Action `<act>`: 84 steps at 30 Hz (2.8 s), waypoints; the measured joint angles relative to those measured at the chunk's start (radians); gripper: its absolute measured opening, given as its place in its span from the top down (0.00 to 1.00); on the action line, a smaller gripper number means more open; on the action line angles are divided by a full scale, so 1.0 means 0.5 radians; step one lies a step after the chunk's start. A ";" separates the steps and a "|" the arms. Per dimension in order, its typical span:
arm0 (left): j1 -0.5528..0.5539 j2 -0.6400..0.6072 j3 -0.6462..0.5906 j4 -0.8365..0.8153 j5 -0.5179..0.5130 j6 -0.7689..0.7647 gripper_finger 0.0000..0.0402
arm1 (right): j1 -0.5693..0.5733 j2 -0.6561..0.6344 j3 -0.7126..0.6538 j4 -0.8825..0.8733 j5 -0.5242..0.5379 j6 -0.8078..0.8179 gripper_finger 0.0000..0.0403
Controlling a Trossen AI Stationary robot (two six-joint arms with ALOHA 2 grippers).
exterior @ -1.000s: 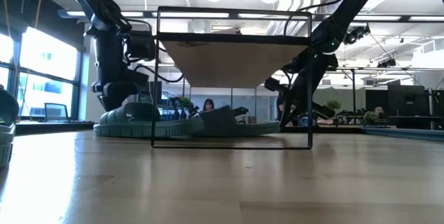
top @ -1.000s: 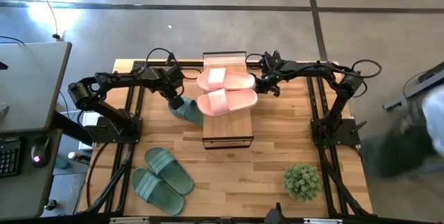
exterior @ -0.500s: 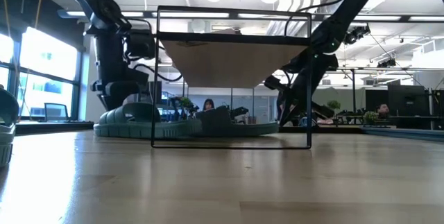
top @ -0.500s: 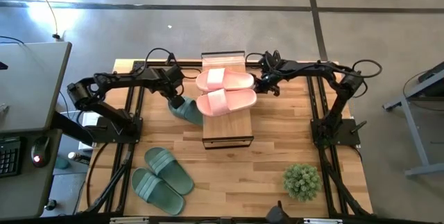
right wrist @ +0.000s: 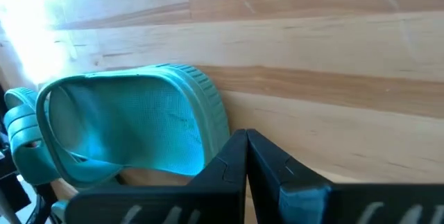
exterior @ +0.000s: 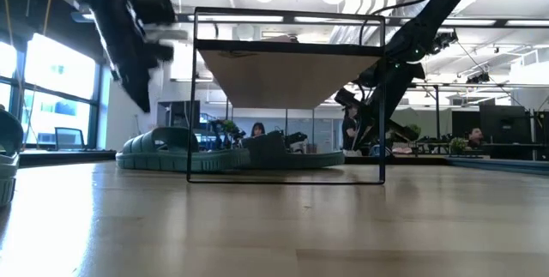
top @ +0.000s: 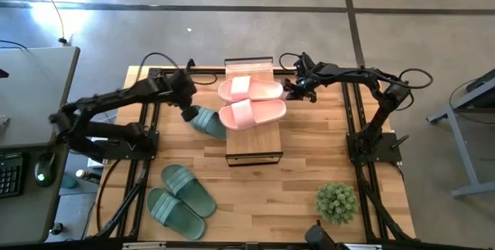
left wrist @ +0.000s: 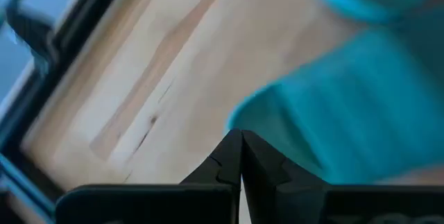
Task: Pick and place slides into the shelf
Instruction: Put the green slide under the shelf
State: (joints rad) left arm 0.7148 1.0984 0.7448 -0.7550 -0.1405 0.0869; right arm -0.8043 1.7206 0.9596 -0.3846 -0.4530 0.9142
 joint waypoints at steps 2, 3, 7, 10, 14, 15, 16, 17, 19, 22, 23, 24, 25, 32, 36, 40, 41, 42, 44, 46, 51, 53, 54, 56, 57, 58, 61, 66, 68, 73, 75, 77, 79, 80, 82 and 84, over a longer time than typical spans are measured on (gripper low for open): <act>-0.078 -0.168 0.000 -0.046 0.101 0.161 1.00 | -0.019 0.000 0.000 -0.002 -0.023 -0.025 1.00; -0.124 -0.253 0.000 -0.067 0.186 0.270 1.00 | -0.027 0.000 0.000 -0.005 -0.034 -0.040 1.00; -0.374 -0.559 -0.001 -0.219 0.718 0.708 1.00 | -0.073 0.000 0.000 -0.046 -0.037 -0.108 1.00; -0.615 -0.718 -0.095 -0.180 0.898 0.767 1.00 | -0.095 0.000 0.000 -0.046 -0.037 -0.159 1.00; -0.930 -0.821 -0.378 0.222 0.924 0.716 1.00 | -0.098 0.000 0.000 -0.036 -0.036 -0.208 1.00; -1.002 -0.820 -0.460 0.361 0.918 0.700 1.00 | -0.098 0.000 0.000 -0.035 -0.037 -0.221 1.00; -1.067 -0.814 -0.535 0.503 0.870 0.679 1.00 | -0.098 0.000 0.000 -0.035 -0.037 -0.223 1.00; -1.125 -0.809 -0.600 0.612 0.784 0.666 1.00 | -0.098 0.000 0.000 -0.033 -0.036 -0.223 1.00; -1.210 -0.775 -0.674 0.748 0.530 0.656 1.00 | -0.092 0.000 0.000 -0.023 -0.025 -0.224 1.00; -1.281 -0.696 -0.700 0.709 0.219 0.655 1.00 | -0.092 0.000 0.000 -0.013 0.010 -0.227 1.00; -1.293 -0.657 -0.700 0.711 0.177 0.656 1.00 | -0.092 0.000 0.000 -0.011 0.019 -0.231 1.00; -1.302 -0.619 -0.700 0.711 0.161 0.666 1.00 | -0.092 0.000 0.000 -0.008 0.020 -0.232 1.00; -1.303 -0.577 -0.700 0.715 0.159 0.676 1.00 | -0.092 0.000 0.000 -0.004 0.024 -0.236 1.00; -1.301 -0.152 -0.700 0.939 0.180 0.768 1.00 | -0.092 0.000 0.000 0.009 0.035 -0.240 1.00; -1.300 0.086 -0.699 1.171 0.114 0.808 1.00 | -0.092 0.000 0.000 0.015 0.064 -0.222 1.00; -1.298 0.310 -0.697 1.320 0.002 0.746 1.00 | -0.092 0.000 0.000 0.017 0.041 -0.209 1.00; -1.299 0.361 -0.694 1.368 -0.029 0.717 1.00 | -0.092 0.000 0.000 0.017 0.023 -0.206 1.00; -1.299 0.410 -0.685 1.401 -0.052 0.696 1.00 | -0.092 0.000 0.000 0.017 0.014 -0.203 1.00; -1.299 0.490 -0.657 1.415 -0.108 0.637 1.00 | -0.092 0.000 0.000 0.017 0.008 -0.192 1.00; -1.299 0.566 -0.608 1.419 -0.178 0.603 1.00 | -0.092 0.000 0.000 0.018 -0.005 -0.187 1.00; -1.298 0.704 -0.503 1.429 -0.254 0.570 1.00 | -0.092 0.000 0.000 0.017 -0.039 -0.154 1.00; -1.298 0.760 -0.479 1.483 -0.277 0.537 1.00 | -0.092 0.000 0.000 0.017 -0.050 -0.151 1.00; -1.298 0.790 -0.473 1.531 -0.279 0.526 1.00 | -0.092 0.000 0.000 0.013 -0.057 -0.149 1.00; -1.299 0.839 -0.471 1.630 -0.278 0.508 1.00 | -0.092 0.000 0.000 -0.018 -0.073 -0.133 1.00; -1.299 0.866 -0.470 1.679 -0.277 0.497 1.00 | -0.092 0.000 0.000 -0.032 -0.074 -0.133 1.00; -1.299 0.891 -0.470 1.710 -0.276 0.497 1.00 | -0.092 0.000 0.000 -0.041 -0.075 -0.138 1.00; -1.299 0.955 -0.470 1.760 -0.280 0.497 1.00 | -0.092 0.000 0.000 -0.052 -0.078 -0.153 1.00; -1.302 0.987 -0.468 1.782 -0.384 0.497 1.00 | -0.092 0.000 0.000 -0.050 -0.081 -0.154 1.00; -1.300 0.991 -0.469 1.787 -0.470 0.498 1.00 | -0.092 0.000 0.000 -0.050 -0.081 -0.162 1.00; -1.297 0.991 -0.471 1.841 -0.598 0.556 1.00 | -0.092 0.000 0.000 -0.042 -0.081 -0.162 1.00; -1.298 0.991 -0.471 1.877 -0.629 0.579 1.00 | -0.092 0.000 0.000 -0.042 -0.081 -0.162 1.00; -1.298 0.991 -0.471 1.926 -0.655 0.617 1.00 | -0.091 0.000 0.000 -0.042 -0.081 -0.158 1.00; -1.297 0.991 -0.471 1.963 -0.659 0.658 1.00 | -0.091 0.000 0.000 -0.042 -0.081 -0.149 1.00; -1.293 0.993 -0.471 1.972 -0.666 0.670 1.00 | -0.092 0.000 0.000 -0.042 -0.081 -0.142 1.00; -1.269 1.018 -0.471 1.990 -0.678 0.673 1.00 | -0.092 0.000 0.000 -0.034 -0.077 -0.136 1.00; -1.223 1.019 -0.471 1.974 -0.660 0.672 1.00 | -0.092 0.000 0.000 -0.025 -0.067 -0.134 1.00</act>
State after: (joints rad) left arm 0.1031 1.6078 0.5095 0.2320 -0.4703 0.4228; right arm -0.8501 1.7206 0.9596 -0.3973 -0.4865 0.8471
